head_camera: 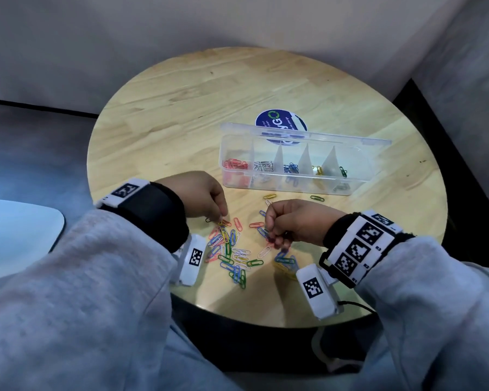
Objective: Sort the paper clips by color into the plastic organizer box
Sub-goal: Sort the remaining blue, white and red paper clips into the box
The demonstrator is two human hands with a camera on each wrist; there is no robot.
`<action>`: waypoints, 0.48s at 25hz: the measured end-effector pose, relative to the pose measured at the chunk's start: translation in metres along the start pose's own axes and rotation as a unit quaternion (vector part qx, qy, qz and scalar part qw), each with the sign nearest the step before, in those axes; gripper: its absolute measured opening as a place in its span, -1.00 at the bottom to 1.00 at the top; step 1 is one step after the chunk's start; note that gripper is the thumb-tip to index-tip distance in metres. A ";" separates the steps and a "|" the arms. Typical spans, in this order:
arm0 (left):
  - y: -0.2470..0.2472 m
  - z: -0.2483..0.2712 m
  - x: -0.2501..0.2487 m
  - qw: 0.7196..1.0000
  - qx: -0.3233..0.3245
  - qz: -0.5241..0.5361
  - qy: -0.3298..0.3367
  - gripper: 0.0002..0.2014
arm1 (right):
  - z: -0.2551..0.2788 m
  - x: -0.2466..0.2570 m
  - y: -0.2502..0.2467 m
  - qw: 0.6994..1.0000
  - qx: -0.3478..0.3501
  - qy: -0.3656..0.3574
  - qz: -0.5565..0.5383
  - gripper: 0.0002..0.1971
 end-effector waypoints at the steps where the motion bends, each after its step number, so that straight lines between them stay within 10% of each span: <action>1: -0.003 0.002 0.000 0.999 -0.004 0.037 -0.007 -0.86 | 0.001 -0.001 0.003 1.000 0.013 -0.007 0.024 -0.72; 8: -0.006 0.008 -0.004 0.952 0.009 0.304 -0.027 -0.80 | 0.010 0.004 0.012 0.987 0.017 -0.037 0.155 -0.73; 12: -0.005 0.006 -0.007 0.943 -0.017 0.326 -0.062 -0.77 | 0.015 0.005 0.030 0.903 0.014 -0.068 0.424 -0.85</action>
Point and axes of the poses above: each hand's wrist, its own z-axis away from the middle knuckle, its own y-axis out of the palm, x = y × z, the point moved 2 cm from there along -z, towards the middle knuckle, and after that the axes turned 4 degrees about -x, right-handed, at the moved point
